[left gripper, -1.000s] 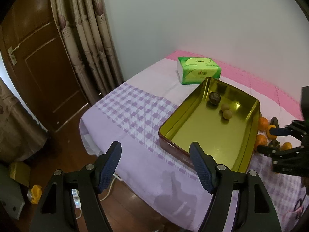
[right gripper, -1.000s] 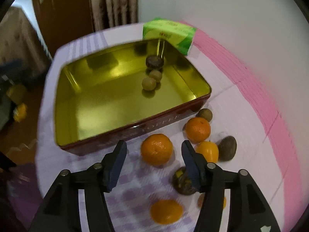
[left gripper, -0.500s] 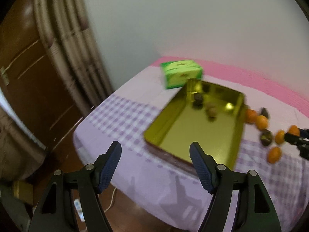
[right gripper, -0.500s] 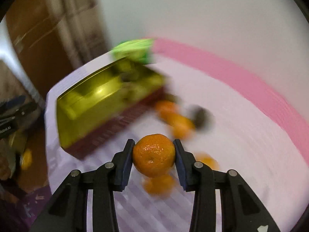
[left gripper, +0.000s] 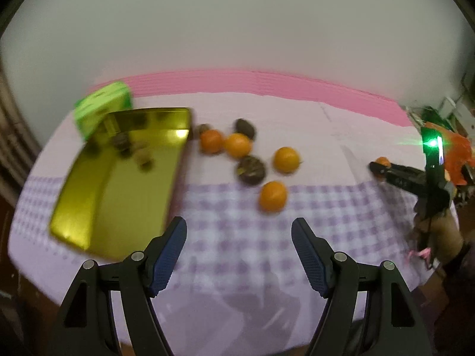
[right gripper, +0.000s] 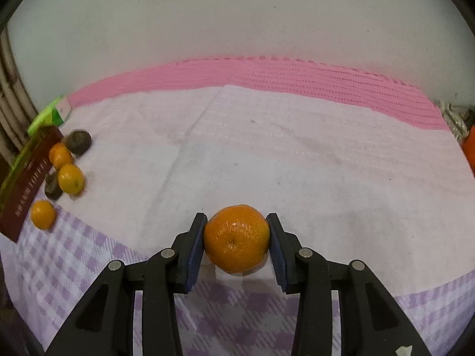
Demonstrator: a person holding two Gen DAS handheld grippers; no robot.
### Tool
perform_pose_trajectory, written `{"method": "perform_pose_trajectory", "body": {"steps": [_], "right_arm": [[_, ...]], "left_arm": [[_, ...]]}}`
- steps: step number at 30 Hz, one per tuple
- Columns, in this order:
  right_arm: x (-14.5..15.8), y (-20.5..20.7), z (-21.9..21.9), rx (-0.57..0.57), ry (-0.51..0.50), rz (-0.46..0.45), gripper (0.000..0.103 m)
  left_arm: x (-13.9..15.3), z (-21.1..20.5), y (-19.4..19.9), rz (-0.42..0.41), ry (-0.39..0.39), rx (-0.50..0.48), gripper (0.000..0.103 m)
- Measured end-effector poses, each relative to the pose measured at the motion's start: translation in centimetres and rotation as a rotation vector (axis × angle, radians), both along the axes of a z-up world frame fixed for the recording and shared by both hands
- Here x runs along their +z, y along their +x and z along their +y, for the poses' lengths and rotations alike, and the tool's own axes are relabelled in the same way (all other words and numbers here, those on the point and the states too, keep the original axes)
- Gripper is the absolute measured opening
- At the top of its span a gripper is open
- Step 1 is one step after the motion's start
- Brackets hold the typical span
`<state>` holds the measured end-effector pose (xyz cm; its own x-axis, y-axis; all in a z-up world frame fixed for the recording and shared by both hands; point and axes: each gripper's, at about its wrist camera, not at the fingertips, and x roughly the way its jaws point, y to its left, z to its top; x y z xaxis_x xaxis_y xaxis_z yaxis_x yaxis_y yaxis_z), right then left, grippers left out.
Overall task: Organize fruits
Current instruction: 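Grasp a mandarin with the right gripper while the left gripper grasps another mandarin, then carry the mandarin with the left gripper into the gold tin and release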
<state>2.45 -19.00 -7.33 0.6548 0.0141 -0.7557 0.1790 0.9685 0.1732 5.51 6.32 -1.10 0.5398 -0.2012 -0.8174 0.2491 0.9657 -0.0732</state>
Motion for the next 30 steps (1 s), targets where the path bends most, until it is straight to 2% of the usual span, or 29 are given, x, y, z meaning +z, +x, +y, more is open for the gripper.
{"method": "perform_pose_trajectory", "body": {"steps": [4, 6, 9, 13, 14, 17, 18, 23, 25, 30], "right_arm": [[-0.1, -0.8, -0.5, -0.007, 0.018, -0.032, 0.038], [-0.4, -0.2, -0.1, -0.009, 0.035, -0.036, 0.038], [-0.4, -0.4, -0.2, -0.009, 0.052, -0.042, 0.038], [-0.6, -0.4, -0.6, -0.007, 0.08, -0.05, 0.038], [-0.6, -0.4, -0.7, -0.007, 0.089, -0.052, 0.038], [-0.7, -0.4, -0.8, -0.006, 0.103, -0.057, 0.039], [-0.7, -0.4, -0.8, -0.005, 0.105, -0.057, 0.039], [-0.7, -0.5, -1.0, -0.006, 0.118, -0.061, 0.039], [-0.7, -0.4, -0.8, -0.006, 0.111, -0.059, 0.039], [-0.7, -0.3, -0.6, -0.007, 0.091, -0.052, 0.039]], "left_arm": [[-2.2, -3.1, 3.6, 0.071, -0.009, -0.045, 0.074], [-3.5, -4.5, 4.4, 0.091, 0.017, -0.079, 0.074], [-5.3, -5.9, 5.5, 0.086, 0.108, -0.081, 0.073], [-6.8, -6.4, 6.5, 0.114, 0.113, -0.082, 0.07], [-7.1, -6.5, 6.6, 0.117, 0.109, -0.086, 0.065], [-8.3, -6.6, 7.2, 0.155, 0.111, -0.094, 0.037], [-8.2, -6.5, 7.2, 0.13, 0.099, -0.091, 0.036], [-7.7, -5.6, 6.0, 0.145, 0.056, -0.058, 0.036], [-6.6, -4.9, 4.7, 0.143, 0.016, -0.041, 0.036], [-3.8, -2.8, 2.2, 0.119, -0.011, 0.023, 0.036]]}}
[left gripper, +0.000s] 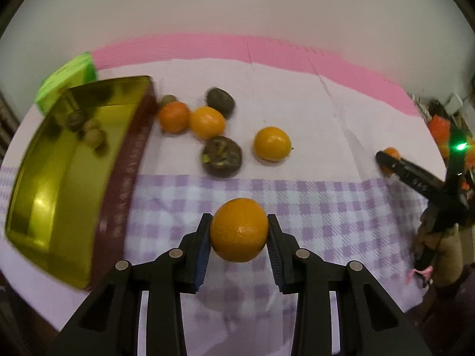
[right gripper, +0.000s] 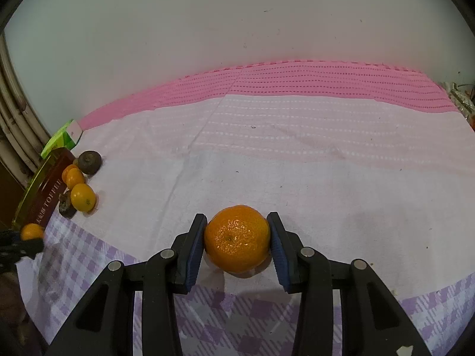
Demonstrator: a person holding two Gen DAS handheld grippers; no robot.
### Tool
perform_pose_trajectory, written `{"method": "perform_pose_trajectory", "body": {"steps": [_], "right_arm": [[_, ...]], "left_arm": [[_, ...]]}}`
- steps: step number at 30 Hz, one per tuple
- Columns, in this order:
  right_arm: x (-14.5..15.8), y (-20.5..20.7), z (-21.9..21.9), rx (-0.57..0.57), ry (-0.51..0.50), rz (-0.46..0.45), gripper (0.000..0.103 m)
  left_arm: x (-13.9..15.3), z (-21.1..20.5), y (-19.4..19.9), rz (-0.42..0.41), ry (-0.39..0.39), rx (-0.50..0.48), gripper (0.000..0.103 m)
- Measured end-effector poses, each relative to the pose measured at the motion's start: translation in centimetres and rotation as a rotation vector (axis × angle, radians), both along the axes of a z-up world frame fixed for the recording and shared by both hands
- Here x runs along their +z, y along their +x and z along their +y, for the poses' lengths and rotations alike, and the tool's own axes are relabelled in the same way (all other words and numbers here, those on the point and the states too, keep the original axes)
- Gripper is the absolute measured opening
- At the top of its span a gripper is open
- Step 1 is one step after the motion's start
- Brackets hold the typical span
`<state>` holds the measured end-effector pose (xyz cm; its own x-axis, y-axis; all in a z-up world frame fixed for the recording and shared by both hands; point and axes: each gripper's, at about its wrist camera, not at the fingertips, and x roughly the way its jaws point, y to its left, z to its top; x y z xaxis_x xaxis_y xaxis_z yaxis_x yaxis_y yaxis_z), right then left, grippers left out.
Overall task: Organize fruits
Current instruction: 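Carry the mandarin with the left gripper into the gold tin and release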
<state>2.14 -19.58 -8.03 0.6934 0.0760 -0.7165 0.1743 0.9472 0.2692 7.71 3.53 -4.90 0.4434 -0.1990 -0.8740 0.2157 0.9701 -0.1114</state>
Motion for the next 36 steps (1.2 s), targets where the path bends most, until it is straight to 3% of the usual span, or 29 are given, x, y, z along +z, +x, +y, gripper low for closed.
{"method": "perform_pose_trajectory", "body": {"steps": [7, 14, 20, 36], "right_arm": [[0.0, 0.1, 0.4, -0.006, -0.028, 0.01, 0.038], [0.1, 0.2, 0.9, -0.018, -0.069, 0.024, 0.038], [0.1, 0.2, 0.9, -0.032, -0.078, 0.03, 0.038], [0.1, 0.3, 1.5, -0.036, -0.111, 0.042, 0.038]], "left_arm": [[3.7, 4.2, -2.1, -0.086, 0.026, 0.077, 0.036], [5.5, 9.0, -0.9, -0.143, 0.098, 0.156, 0.036], [4.8, 11.5, 1.5, -0.173, 0.224, 0.177, 0.036], [-0.4, 14.9, 7.7, -0.077, 0.31, 0.201, 0.036]]}}
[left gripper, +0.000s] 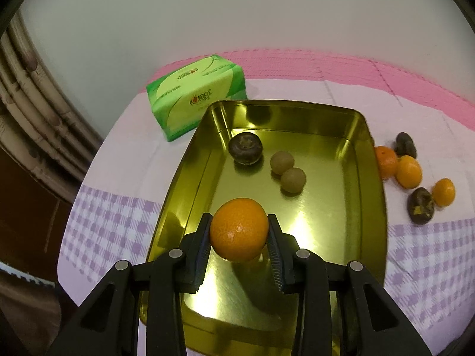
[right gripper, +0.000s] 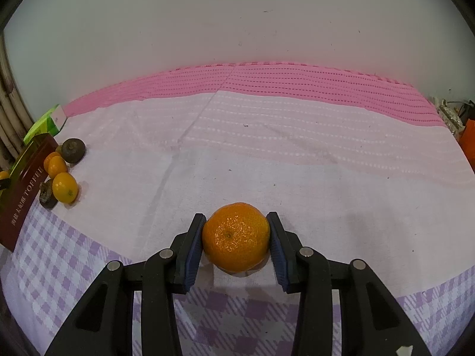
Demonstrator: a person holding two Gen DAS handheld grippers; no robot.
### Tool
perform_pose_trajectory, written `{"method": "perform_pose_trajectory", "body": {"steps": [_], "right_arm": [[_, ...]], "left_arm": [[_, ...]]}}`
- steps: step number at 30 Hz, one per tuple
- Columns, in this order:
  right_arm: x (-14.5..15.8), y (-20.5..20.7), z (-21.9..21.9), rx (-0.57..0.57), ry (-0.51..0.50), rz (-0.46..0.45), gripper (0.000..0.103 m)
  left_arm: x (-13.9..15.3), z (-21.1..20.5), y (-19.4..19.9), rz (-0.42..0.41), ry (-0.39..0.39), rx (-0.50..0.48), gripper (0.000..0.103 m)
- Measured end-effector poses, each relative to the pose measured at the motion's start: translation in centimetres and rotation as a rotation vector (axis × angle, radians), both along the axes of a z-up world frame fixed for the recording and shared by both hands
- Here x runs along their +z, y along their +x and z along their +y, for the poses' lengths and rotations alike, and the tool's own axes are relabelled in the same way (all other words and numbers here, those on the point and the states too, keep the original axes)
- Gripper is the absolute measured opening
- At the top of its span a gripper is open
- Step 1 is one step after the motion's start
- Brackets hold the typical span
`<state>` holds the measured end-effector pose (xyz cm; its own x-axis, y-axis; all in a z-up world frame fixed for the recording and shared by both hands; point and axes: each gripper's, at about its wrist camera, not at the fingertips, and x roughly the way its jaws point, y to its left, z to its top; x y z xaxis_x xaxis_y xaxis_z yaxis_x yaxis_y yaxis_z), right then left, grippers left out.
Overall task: Organize fruits
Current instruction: 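Carry the mandarin with the left gripper into the gold tin and release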
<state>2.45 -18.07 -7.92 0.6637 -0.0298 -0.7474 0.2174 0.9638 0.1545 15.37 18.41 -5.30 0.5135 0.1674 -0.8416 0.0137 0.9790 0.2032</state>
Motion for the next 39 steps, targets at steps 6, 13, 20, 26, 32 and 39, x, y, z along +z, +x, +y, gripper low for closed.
{"method": "perform_pose_trajectory", "body": {"steps": [6, 13, 20, 26, 32, 39], "right_arm": [[0.0, -0.1, 0.1, -0.001, -0.007, 0.002, 0.038], [0.0, 0.1, 0.1, 0.001, -0.01, 0.004, 0.038], [0.0, 0.0, 0.1, 0.0, -0.011, 0.004, 0.039], [0.0, 0.0, 0.1, 0.0, -0.011, 0.004, 0.039], [0.0, 0.0, 0.1, -0.001, -0.012, 0.005, 0.039], [-0.1, 0.0, 0.1, -0.001, -0.014, 0.005, 0.039]], "left_arm": [[-0.4, 0.3, 1.5, 0.006, 0.019, 0.002, 0.037], [-1.1, 0.8, 3.0, 0.03, 0.047, 0.008, 0.037], [-1.7, 1.2, 4.7, 0.056, 0.08, 0.005, 0.037], [-2.1, 1.4, 6.1, 0.076, 0.096, 0.001, 0.037], [-2.7, 0.9, 7.0, 0.092, 0.122, -0.018, 0.037], [-3.0, 0.8, 7.6, 0.111, 0.114, -0.016, 0.037]]}}
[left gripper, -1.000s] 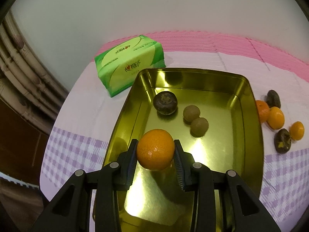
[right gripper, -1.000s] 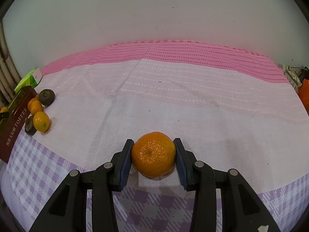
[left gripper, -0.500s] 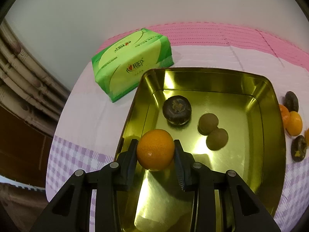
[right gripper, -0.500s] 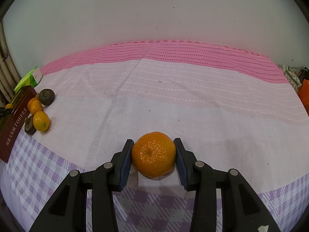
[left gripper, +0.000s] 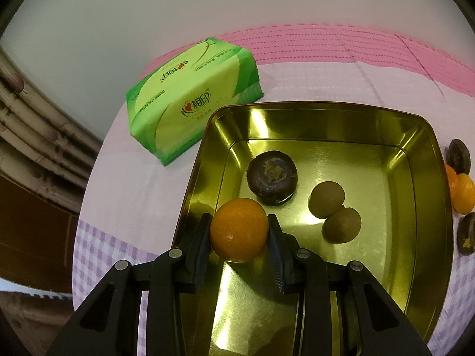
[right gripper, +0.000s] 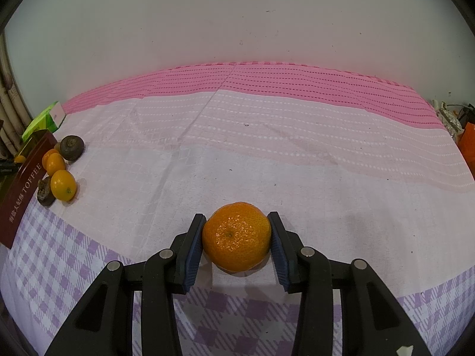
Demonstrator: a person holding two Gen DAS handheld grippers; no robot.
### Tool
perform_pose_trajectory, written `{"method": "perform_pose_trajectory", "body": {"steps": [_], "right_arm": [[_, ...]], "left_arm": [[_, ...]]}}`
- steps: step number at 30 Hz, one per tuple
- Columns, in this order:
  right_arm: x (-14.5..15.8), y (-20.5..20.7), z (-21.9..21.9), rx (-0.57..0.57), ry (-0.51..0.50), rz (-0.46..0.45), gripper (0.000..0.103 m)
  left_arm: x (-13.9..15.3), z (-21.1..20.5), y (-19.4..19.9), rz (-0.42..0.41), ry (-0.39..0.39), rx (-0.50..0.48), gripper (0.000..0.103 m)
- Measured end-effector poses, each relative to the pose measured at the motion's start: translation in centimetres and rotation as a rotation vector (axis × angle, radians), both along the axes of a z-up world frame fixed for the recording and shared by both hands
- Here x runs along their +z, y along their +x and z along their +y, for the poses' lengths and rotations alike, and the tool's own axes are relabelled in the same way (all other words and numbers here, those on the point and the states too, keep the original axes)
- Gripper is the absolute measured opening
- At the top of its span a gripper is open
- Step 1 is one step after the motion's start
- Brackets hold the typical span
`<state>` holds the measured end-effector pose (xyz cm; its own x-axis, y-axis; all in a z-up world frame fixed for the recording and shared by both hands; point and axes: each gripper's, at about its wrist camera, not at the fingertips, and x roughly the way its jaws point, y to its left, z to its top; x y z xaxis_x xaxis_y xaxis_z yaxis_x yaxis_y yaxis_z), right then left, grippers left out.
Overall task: Organize fruits
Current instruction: 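Carry the mandarin with the left gripper into the gold tin and release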
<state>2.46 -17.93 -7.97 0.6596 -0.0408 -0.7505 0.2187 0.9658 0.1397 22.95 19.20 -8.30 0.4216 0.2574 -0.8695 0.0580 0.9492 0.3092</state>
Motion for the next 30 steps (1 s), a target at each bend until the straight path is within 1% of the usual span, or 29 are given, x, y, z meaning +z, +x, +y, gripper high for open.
{"method": "perform_pose_trajectory", "body": {"steps": [9, 21, 23, 25, 27, 29, 30], "right_arm": [[-0.1, 0.0, 0.0, 0.002, -0.002, 0.0, 0.04], [-0.1, 0.0, 0.0, 0.002, -0.003, 0.001, 0.04], [-0.1, 0.0, 0.0, 0.001, -0.004, 0.001, 0.04], [-0.1, -0.1, -0.1, 0.003, -0.005, 0.002, 0.04], [-0.1, -0.1, -0.2, 0.004, -0.005, 0.002, 0.04], [-0.1, -0.1, -0.2, 0.004, -0.006, 0.002, 0.04], [-0.1, -0.1, -0.2, 0.004, -0.005, 0.002, 0.04]], "left_arm": [[-0.6, 0.6, 0.5, 0.034, 0.003, 0.004, 0.037], [-0.7, 0.5, 0.6, 0.027, 0.023, -0.005, 0.039], [-0.2, 0.4, 0.4, 0.013, 0.009, -0.002, 0.04], [0.7, 0.7, 0.1, -0.008, -0.04, 0.012, 0.042], [2.1, 1.1, -0.6, -0.044, -0.09, 0.031, 0.051], [3.4, 1.3, -1.6, -0.086, -0.126, 0.046, 0.057], [4.0, 1.3, -2.3, -0.103, -0.14, 0.057, 0.058]]}}
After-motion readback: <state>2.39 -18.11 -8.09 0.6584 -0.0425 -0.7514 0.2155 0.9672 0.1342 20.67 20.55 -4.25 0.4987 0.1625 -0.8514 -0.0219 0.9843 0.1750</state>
